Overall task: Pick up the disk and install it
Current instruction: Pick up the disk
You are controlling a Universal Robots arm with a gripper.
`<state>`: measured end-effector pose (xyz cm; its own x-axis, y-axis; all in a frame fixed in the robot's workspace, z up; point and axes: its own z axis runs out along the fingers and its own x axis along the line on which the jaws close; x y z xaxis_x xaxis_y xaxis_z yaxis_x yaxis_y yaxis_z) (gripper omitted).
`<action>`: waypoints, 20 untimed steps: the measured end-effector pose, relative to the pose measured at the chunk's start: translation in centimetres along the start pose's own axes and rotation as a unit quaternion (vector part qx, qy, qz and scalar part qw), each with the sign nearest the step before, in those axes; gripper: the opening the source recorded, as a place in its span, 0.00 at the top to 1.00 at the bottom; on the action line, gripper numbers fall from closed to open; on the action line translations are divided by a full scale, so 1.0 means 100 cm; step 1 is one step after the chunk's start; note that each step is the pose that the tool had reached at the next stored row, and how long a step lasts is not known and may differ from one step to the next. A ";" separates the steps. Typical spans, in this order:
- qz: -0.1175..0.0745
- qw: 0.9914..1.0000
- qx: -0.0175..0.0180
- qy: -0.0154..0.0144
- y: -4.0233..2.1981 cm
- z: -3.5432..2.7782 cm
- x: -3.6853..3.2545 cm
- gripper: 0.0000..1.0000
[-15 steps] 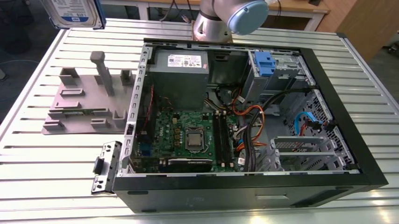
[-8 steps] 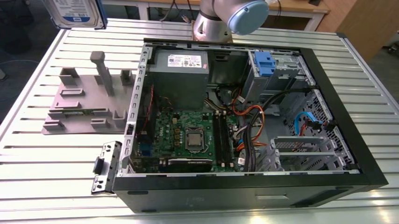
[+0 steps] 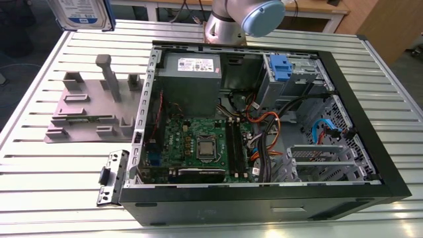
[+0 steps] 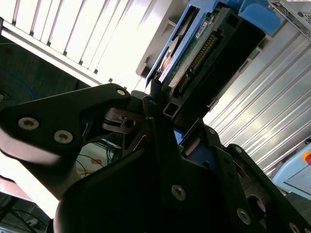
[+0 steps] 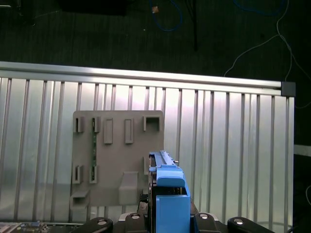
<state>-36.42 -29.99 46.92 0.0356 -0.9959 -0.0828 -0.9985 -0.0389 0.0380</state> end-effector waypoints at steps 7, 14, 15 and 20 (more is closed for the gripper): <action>0.000 1.000 0.000 0.000 -0.0026 -0.0001 0.0001 0.64; 0.000 1.000 0.000 0.000 -0.0060 -0.0002 0.0002 0.64; 0.000 1.000 0.000 0.000 -0.0064 -0.0002 0.0002 0.64; 0.000 1.000 0.000 0.000 -0.0086 -0.0003 0.0003 0.64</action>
<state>-35.56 -29.98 46.92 0.0356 -0.9959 -0.0828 -0.9985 -0.0388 0.0380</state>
